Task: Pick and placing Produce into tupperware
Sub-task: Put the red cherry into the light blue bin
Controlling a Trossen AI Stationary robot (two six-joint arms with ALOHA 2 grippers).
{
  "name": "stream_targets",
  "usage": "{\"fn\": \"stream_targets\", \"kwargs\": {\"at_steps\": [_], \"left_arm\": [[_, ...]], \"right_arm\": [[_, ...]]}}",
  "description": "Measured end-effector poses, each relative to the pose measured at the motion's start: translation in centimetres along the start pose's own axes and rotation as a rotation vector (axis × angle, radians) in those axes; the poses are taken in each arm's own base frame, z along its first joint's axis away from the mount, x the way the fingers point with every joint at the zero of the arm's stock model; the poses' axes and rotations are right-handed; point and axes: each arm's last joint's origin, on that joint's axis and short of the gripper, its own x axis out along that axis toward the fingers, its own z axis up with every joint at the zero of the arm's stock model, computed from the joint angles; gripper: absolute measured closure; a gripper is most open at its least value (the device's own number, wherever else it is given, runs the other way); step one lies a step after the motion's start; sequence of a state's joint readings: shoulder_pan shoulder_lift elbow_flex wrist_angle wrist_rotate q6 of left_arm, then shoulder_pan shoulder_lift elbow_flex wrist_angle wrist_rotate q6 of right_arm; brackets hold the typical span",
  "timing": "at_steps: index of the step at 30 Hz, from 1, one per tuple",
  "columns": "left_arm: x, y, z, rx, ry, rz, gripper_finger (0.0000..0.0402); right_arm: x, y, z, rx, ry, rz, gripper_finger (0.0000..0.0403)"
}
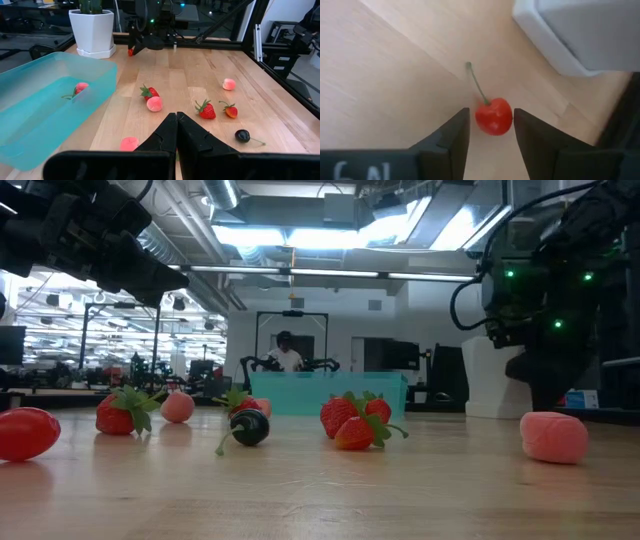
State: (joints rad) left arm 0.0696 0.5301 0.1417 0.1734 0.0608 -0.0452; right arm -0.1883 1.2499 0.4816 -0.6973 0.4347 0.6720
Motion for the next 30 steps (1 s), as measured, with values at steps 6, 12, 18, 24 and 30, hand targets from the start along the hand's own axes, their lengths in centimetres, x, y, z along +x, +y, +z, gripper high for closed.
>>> {"fn": "stream_targets", "kwargs": {"at_steps": [6,12,18,24,30], "left_arm": [[0.0,0.0,0.0,0.000,0.000,0.000,0.0401],[0.0,0.0,0.0,0.000,0.000,0.000,0.0401],[0.0,0.0,0.0,0.000,0.000,0.000,0.0401],[0.0,0.0,0.0,0.000,0.000,0.000,0.0401],[0.0,0.0,0.0,0.000,0.000,0.000,0.0401]], "right_arm": [[0.0,0.2,-0.1,0.002,0.041,0.062,0.0247],[0.7,0.3,-0.6,0.016,0.012,0.079,0.0247],[1.0,0.3,-0.6,0.038,-0.019,0.076,0.0247],[1.0,0.4,-0.5,0.060,-0.041,0.071,0.0247],[1.0,0.4,-0.4,0.068,-0.049,0.077,0.0248]]}}
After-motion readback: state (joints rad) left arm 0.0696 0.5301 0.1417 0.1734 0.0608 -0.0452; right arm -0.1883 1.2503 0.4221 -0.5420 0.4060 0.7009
